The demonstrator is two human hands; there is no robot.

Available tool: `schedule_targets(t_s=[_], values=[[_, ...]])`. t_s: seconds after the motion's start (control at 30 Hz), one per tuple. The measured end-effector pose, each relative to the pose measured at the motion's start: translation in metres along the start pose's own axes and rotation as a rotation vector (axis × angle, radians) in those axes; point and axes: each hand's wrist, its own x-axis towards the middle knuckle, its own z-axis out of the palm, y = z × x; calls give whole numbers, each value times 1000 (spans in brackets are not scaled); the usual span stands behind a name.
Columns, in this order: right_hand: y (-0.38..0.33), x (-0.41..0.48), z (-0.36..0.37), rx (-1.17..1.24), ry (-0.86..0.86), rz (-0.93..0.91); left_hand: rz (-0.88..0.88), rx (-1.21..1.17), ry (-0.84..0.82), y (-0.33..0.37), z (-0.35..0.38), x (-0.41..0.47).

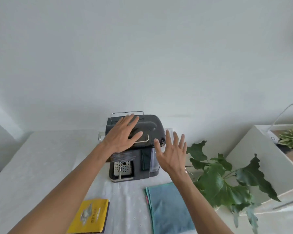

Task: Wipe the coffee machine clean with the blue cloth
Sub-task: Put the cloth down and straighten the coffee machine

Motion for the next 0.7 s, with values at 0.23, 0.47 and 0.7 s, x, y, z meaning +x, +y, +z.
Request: schedule_targets(t_s=[0.23,0.47,0.7], values=[[-100,-11,36,167,77,299,48,-23,-203,-77,-5,79],[-145,-1,64,412,158,548,216,-12,-286,-95,2,117],[-163,7,67,641,269,689,196,-279,-322,-111,3,134]])
